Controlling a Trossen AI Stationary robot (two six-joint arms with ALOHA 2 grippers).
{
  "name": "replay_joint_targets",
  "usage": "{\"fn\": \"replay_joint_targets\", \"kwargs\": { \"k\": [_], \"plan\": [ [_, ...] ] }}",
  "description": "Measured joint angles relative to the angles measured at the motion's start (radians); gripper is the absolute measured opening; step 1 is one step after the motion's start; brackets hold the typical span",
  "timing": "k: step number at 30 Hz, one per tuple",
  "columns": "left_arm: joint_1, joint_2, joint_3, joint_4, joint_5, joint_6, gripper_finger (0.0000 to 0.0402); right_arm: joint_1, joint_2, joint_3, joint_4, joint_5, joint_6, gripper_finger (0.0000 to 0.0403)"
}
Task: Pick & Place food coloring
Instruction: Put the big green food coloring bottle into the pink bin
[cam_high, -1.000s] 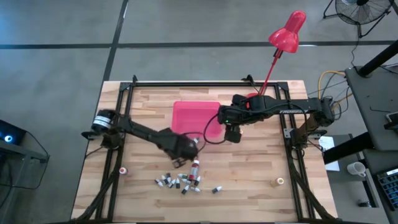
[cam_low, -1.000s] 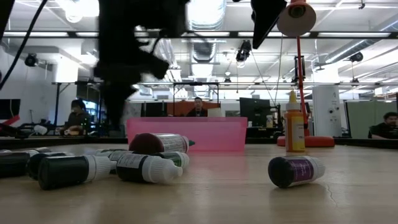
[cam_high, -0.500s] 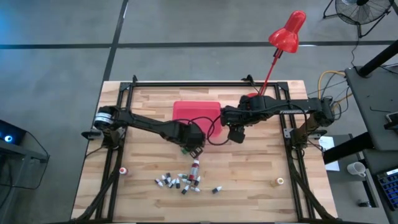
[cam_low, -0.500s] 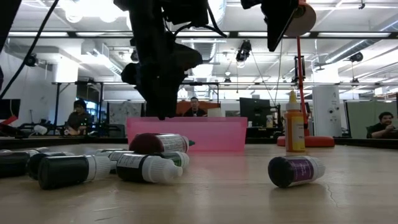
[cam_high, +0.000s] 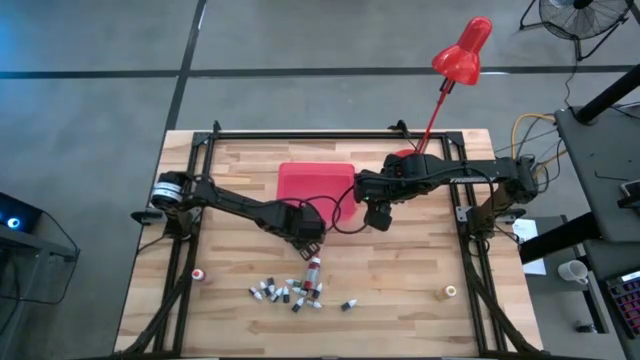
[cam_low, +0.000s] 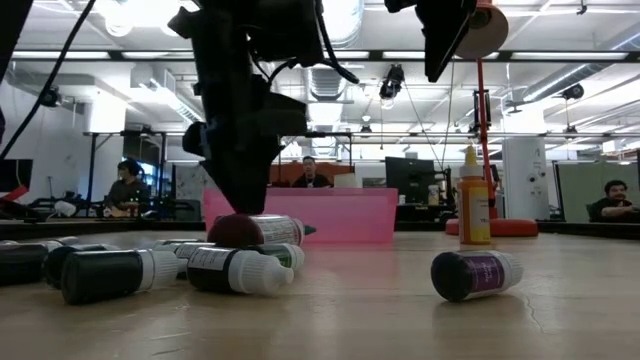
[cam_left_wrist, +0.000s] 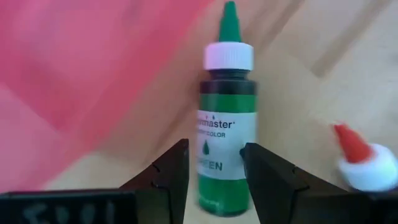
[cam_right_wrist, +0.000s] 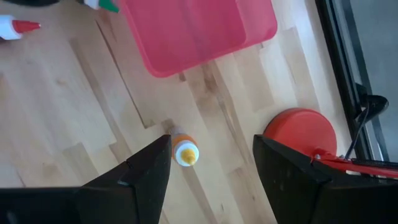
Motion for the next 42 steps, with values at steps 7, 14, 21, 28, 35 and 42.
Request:
{"fn": "replay_joint_targets", "kwargs": {
  "k": [7, 14, 21, 28, 35, 42],
  "plan": [
    [-0.005, 0.02, -0.005, 0.059, 0.037, -0.01, 0.0124, 0.0, 0.0, 0.0, 0.019, 0.0, 0.0, 0.0219],
    [-0.007, 0.027, -0.028, 0.023, 0.036, -0.006, 0.0125, -0.001, 0.0, 0.0, 0.028, 0.003, -0.004, 0.0219],
    [-0.014, 0.029, -0.03, -0.028, 0.03, 0.003, 0.0125, -0.001, 0.0, 0.0, 0.051, 0.009, -0.012, 0.0219],
    [-0.077, 0.03, -0.032, -0.089, -0.003, -0.014, 0.0124, -0.001, 0.0, 0.0, 0.052, 0.01, -0.012, 0.0219],
    [-0.154, 0.03, -0.033, -0.183, -0.049, -0.039, 0.0124, -0.001, 0.0, 0.0, 0.052, 0.009, -0.012, 0.0219],
    [-0.176, 0.031, -0.039, -0.343, -0.024, -0.172, 0.0124, -0.001, 0.0, 0.0, 0.074, 0.009, -0.016, 0.0219]
  ]
}}
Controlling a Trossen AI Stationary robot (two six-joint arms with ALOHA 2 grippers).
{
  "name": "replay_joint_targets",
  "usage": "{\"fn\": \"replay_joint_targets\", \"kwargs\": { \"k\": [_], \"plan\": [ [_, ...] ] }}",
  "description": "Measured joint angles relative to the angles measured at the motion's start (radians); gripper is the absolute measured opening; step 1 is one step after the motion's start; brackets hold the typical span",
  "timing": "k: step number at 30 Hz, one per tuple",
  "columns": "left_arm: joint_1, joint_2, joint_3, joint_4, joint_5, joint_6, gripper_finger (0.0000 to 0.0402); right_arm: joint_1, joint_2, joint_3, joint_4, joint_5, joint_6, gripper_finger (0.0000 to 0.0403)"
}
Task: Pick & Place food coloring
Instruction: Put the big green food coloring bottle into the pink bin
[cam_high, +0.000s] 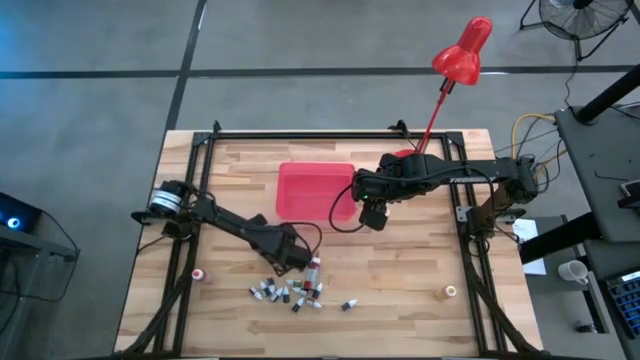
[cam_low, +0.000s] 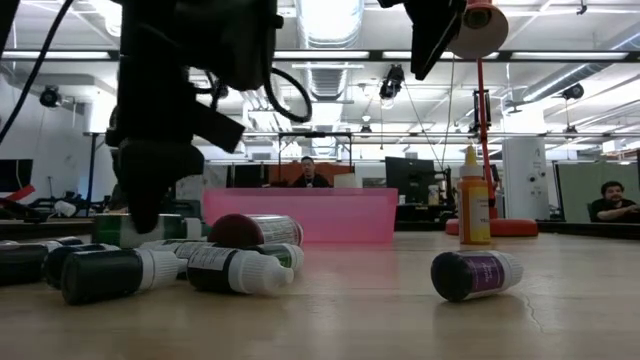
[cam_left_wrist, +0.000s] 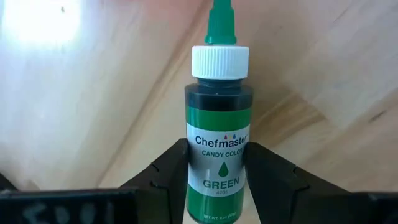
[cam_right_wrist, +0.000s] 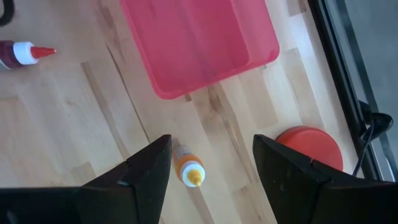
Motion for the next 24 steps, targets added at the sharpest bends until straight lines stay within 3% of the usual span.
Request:
{"fn": "replay_joint_targets", "kwargs": {
  "k": [12, 18, 24],
  "plan": [
    [-0.015, -0.041, -0.047, 0.023, 0.04, -0.156, 0.0124, 0.0, 0.0, 0.0, 0.013, -0.001, 0.002, 0.0219],
    [-0.009, -0.049, -0.047, 0.003, 0.013, 0.023, 0.0124, 0.0, 0.0, 0.0, 0.038, -0.001, 0.004, 0.0219],
    [-0.008, -0.051, -0.045, 0.002, 0.013, 0.014, 0.0124, 0.0, 0.0, 0.0, 0.06, -0.001, 0.004, 0.0219]
  ]
}}
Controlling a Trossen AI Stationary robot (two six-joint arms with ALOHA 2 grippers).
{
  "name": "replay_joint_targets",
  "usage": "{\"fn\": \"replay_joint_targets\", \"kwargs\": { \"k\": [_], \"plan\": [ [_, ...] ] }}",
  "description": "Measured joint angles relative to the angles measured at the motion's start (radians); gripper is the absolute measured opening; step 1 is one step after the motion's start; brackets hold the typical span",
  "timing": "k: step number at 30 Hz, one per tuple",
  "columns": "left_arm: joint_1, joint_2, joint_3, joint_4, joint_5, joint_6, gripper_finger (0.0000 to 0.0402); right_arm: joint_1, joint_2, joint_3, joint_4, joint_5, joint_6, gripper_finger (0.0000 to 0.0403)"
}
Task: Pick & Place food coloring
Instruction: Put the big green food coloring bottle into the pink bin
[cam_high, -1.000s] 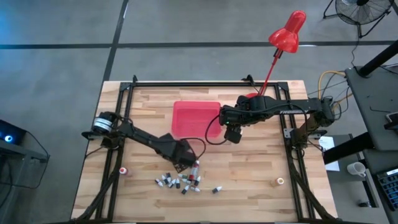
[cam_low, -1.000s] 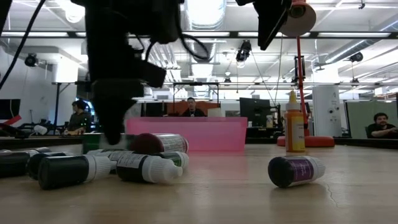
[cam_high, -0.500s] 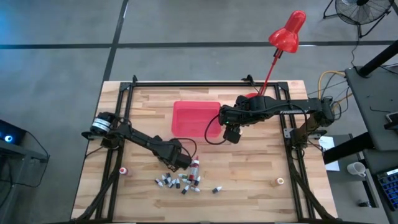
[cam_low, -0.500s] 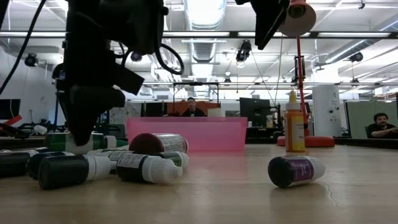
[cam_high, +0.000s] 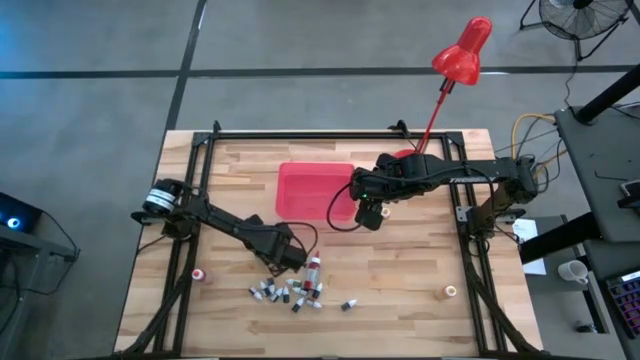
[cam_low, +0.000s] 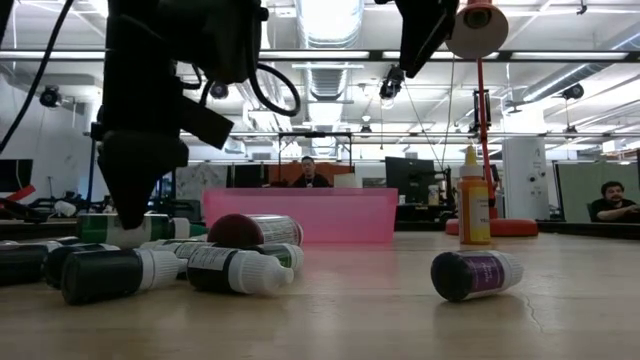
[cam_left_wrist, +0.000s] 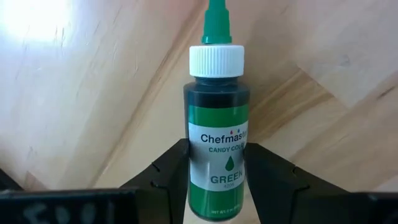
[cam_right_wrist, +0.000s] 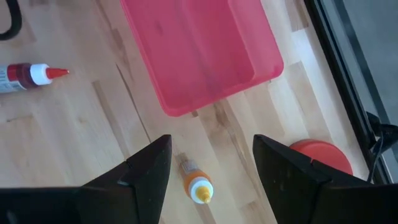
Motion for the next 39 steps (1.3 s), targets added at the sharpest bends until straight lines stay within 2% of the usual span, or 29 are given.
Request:
{"fn": "replay_joint_targets", "kwargs": {
  "k": [3, 11, 16, 27, 39],
  "plan": [
    [-0.002, 0.0, 0.0, 0.0, -0.004, 0.078, 0.0124, 0.0, 0.001, 0.0, 0.003, 0.0, 0.0, 0.0219],
    [-0.004, -0.003, 0.003, 0.114, -0.025, 0.144, 0.0124, 0.0, 0.001, 0.0, 0.01, 0.0, 0.012, 0.0219],
    [-0.004, -0.003, 0.002, 0.11, -0.038, 0.184, 0.0127, 0.0, 0.001, 0.0, 0.012, 0.0, 0.014, 0.0219],
    [-0.004, -0.003, 0.001, 0.107, -0.054, 0.193, 0.0217, 0.0, 0.001, 0.0, 0.023, 0.0, 0.014, 0.0219],
    [0.039, -0.005, -0.021, 0.257, -0.075, 0.217, 0.0224, 0.0, 0.001, 0.0, 0.041, 0.001, 0.008, 0.0219]
  ]
}}
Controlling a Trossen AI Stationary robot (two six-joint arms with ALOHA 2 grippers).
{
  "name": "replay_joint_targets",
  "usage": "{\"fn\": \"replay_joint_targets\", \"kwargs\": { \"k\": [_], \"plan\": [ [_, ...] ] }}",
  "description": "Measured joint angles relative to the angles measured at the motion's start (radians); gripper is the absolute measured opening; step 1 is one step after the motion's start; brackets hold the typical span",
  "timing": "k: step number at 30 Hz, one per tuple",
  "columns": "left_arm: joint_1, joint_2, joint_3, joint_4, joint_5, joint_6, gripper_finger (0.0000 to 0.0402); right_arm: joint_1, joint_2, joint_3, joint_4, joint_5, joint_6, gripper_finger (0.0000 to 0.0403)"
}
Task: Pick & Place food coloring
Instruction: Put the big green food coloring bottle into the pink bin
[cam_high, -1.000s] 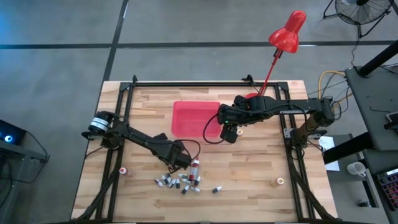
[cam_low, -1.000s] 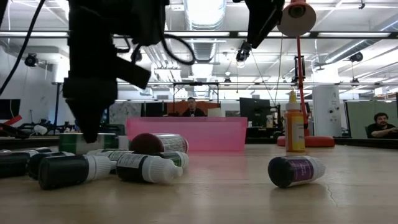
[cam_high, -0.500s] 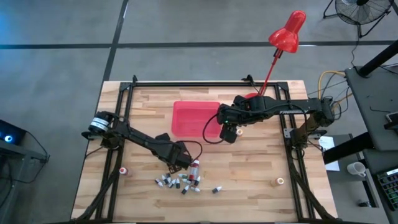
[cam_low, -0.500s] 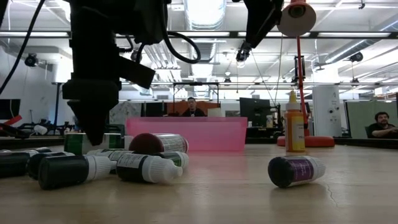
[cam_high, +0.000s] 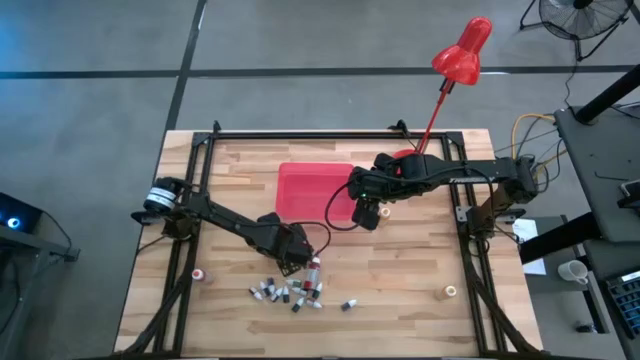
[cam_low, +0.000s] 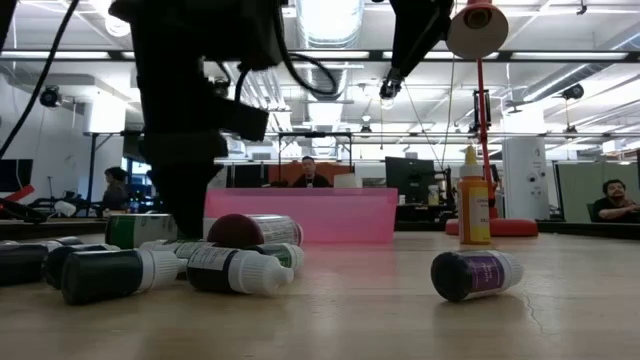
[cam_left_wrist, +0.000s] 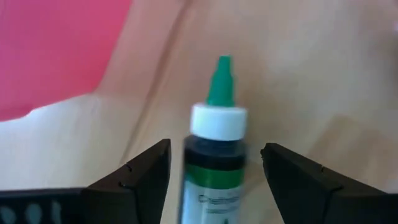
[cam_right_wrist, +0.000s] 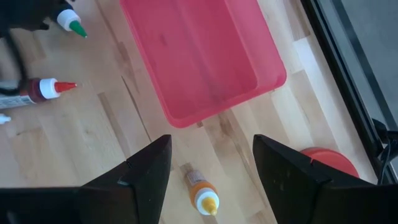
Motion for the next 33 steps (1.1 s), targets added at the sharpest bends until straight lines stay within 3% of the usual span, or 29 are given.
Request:
{"fn": "replay_joint_targets", "kwargs": {
  "k": [12, 23, 33],
  "plan": [
    [0.032, -0.005, -0.088, 0.073, 0.004, 0.003, 0.0207, 0.0, 0.0, 0.0, 0.0, 0.0, 0.0, 0.0219],
    [0.025, -0.009, -0.077, 0.068, -0.014, -0.075, 0.0105, 0.0, 0.0, 0.0, 0.001, 0.001, -0.005, 0.0219],
    [-0.059, -0.149, -0.132, 0.04, -0.15, -0.355, 0.0123, 0.0, 0.0, -0.014, 0.001, 0.001, -0.016, 0.0219]
  ]
}}
